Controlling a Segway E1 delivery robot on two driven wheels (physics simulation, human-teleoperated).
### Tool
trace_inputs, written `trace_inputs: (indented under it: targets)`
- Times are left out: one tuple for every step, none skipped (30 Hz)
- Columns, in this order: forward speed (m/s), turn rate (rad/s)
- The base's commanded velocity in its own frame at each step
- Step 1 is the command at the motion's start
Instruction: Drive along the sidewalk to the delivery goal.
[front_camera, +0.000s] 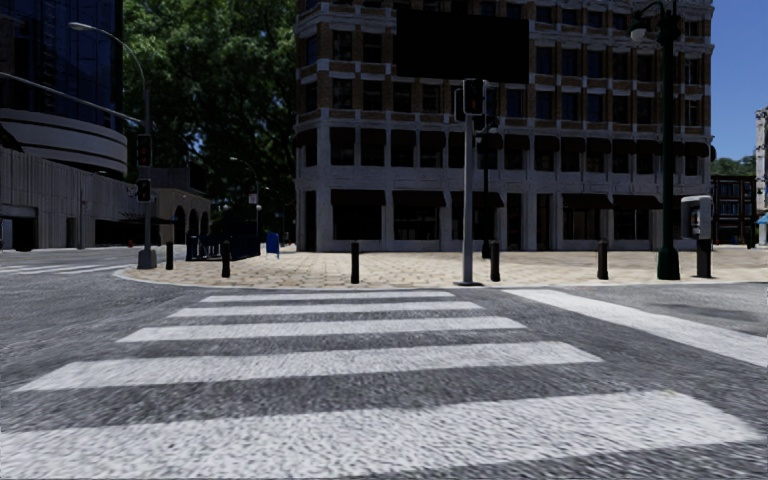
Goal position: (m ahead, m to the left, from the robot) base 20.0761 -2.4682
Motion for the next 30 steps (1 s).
trace_inputs:
  targets:
    - [2.00,0.00]
    - [2.00,0.00]
    - [2.00,0.00]
    - [2.00,0.00]
    - [2.00,0.00]
    - [2.00,0.00]
    - [2.00,0.00]
    - [2.00,0.00]
    - [2.00,0.00]
    - [2.00,0.00]
    - [2.00,0.00]
    - [2.00,0.00]
    - [2.00,0.00]
    - [2.00,0.00]
    - [2.00,-0.27]
    - [2.00,-0.28]
    - [2.00,-0.28]
    - [2.00,-0.28]
    - [2.00,-0.28]
    - [2.00,-0.28]
    - [2.00,-0.28]
    - [2.00,-0.28]
    - [2.00,-0.28]
    - [2.00,-0.28]
    - [2.00,-0.28]
    - [2.00,-0.28]
    - [2.00,-0.28]
    - [2.00,-0.28]
    - [2.00,-0.28]
    - [2.00,-0.28]
